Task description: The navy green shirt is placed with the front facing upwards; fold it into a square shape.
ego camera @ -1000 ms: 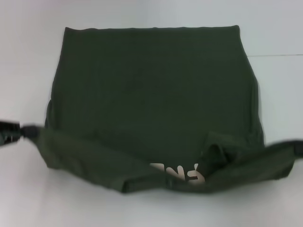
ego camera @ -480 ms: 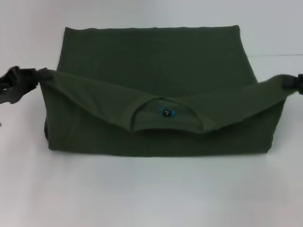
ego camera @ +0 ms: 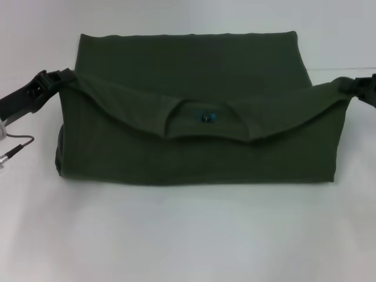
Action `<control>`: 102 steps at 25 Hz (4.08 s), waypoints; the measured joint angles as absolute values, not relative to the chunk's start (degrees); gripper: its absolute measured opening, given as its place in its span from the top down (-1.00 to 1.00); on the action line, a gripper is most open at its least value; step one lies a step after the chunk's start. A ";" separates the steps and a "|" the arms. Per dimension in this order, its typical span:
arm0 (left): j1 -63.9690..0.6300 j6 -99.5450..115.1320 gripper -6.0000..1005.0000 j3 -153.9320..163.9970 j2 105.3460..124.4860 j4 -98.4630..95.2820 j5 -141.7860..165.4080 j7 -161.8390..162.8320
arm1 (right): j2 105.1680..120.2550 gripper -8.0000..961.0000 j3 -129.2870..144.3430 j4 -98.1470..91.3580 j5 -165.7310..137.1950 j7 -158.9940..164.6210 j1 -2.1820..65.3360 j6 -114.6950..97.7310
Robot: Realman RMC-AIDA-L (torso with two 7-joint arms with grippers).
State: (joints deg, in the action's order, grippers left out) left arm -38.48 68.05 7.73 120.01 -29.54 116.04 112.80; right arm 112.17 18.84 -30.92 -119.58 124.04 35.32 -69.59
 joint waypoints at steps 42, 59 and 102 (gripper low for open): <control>-45.09 46.88 0.78 6.94 124.08 -11.92 86.23 59.98 | 119.53 0.88 19.89 -24.52 -105.74 102.54 38.83 -44.92; -41.01 46.69 -0.09 16.27 122.63 -12.88 80.55 67.38 | 118.51 -0.12 20.03 -23.25 -103.09 100.91 37.20 -47.74; -32.59 57.69 -0.74 34.72 121.53 -35.35 125.07 97.30 | 110.56 -0.96 29.54 -26.46 -115.23 117.05 25.54 -71.64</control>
